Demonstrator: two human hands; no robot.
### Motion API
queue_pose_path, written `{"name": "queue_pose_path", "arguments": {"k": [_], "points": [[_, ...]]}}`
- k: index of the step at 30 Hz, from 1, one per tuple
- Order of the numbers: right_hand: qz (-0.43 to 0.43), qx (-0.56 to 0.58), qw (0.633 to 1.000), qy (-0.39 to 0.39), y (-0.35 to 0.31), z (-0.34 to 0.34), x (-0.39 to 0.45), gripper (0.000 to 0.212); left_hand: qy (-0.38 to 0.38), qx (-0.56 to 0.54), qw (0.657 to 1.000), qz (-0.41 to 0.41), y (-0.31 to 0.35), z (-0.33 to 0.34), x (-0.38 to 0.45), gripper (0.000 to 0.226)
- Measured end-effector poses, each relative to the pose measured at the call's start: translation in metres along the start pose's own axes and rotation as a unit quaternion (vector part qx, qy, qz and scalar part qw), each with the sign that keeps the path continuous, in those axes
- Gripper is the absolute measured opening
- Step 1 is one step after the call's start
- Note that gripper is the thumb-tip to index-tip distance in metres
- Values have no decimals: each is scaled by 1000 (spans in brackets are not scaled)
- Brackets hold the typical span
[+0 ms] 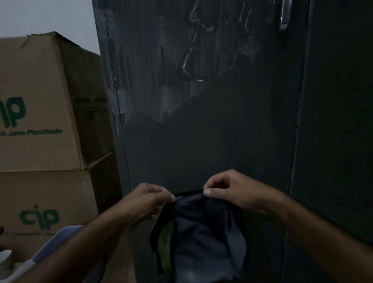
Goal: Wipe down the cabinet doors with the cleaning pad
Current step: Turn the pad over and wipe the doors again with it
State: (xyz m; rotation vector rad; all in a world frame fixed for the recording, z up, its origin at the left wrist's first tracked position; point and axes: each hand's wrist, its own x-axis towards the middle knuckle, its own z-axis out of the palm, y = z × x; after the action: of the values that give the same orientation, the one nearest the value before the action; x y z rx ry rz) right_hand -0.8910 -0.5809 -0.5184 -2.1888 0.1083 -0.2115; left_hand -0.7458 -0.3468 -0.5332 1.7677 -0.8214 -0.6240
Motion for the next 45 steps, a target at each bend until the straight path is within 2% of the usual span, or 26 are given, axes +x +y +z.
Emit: {"name": "queue_pose_path", "arguments": {"k": [4, 8, 10, 11, 13, 15, 16, 17, 19, 21, 23, 26, 27, 29, 31, 33, 35, 38, 40, 42, 44, 45], "points": [[13, -63, 997, -52, 6, -3, -2, 13, -3, 129, 991, 31, -5, -1, 0, 20], [33, -169, 981, -94, 10, -8, -5, 14, -27, 94, 994, 45, -14, 7, 2, 21], [47, -207, 972, -98, 10, -8, -6, 20, -58, 136, 988, 53, -12, 3, 1, 31], [53, -224, 969, -92, 11, -7, -5, 27, -65, 209, 974, 49, -10, -1, 1, 34], [58, -228, 970, -65, 17, -6, -3, 39, -59, 383, 921, 21, -7, -8, 1, 31], [58, -190, 979, -37, 22, -4, -2, 43, -58, 471, 880, -22, -7, -17, 0, 20], [51, -169, 984, -15, 25, -2, -1, 44, -60, 467, 881, -39, -9, -23, 0, 12], [41, -144, 989, 11, 28, -1, -1, 46, -66, 426, 901, -48, -13, -28, -2, 2], [35, -71, 996, 34, 32, -3, -3, 42, -69, 245, 966, -55, -23, -32, -5, 16], [60, -8, 998, -9, 36, -15, -7, 34, -40, 58, 995, -64, -31, -30, -7, 34], [103, -47, 992, -57, 38, -29, -13, 42, -16, -44, 998, -53, -38, -26, -5, 44], [141, -210, 965, -63, 39, -43, -18, 24, 47, -111, 993, -15, -34, -23, -2, 53], [149, -203, 967, -46, 40, -47, -19, 19, 86, -125, 988, -3, -29, -23, -1, 57], [148, -95, 984, -10, 40, -51, -22, 12, 137, -139, 981, 19, -19, -23, -1, 50], [132, 51, 990, 20, 38, -54, -25, 14, 131, -168, 976, 38, -12, -27, 0, 38], [104, 156, 980, 72, 31, -53, -27, 21, 79, -180, 979, 44, -7, -32, -1, 36], [87, 230, 955, 164, 18, -51, -26, 26, 3, -197, 979, 59, 0, -38, -5, 39], [123, 294, 921, 226, 1, -48, -23, 36, -40, -161, 984, 67, 5, -47, -7, 46], [133, 326, 914, 203, -2, -49, -26, 40, -7, -98, 993, 68, 8, -49, -8, 31], [107, 331, 930, 118, -5, -49, -33, 33, 66, 23, 994, 78, 7, -49, -7, 18], [73, 294, 952, 43, -6, -48, -39, 37, 127, 153, 975, 99, 6, -51, -6, 14], [61, 233, 970, 31, -4, -48, -40, 44, 143, 190, 965, 110, 6, -51, -6, 10]]}}
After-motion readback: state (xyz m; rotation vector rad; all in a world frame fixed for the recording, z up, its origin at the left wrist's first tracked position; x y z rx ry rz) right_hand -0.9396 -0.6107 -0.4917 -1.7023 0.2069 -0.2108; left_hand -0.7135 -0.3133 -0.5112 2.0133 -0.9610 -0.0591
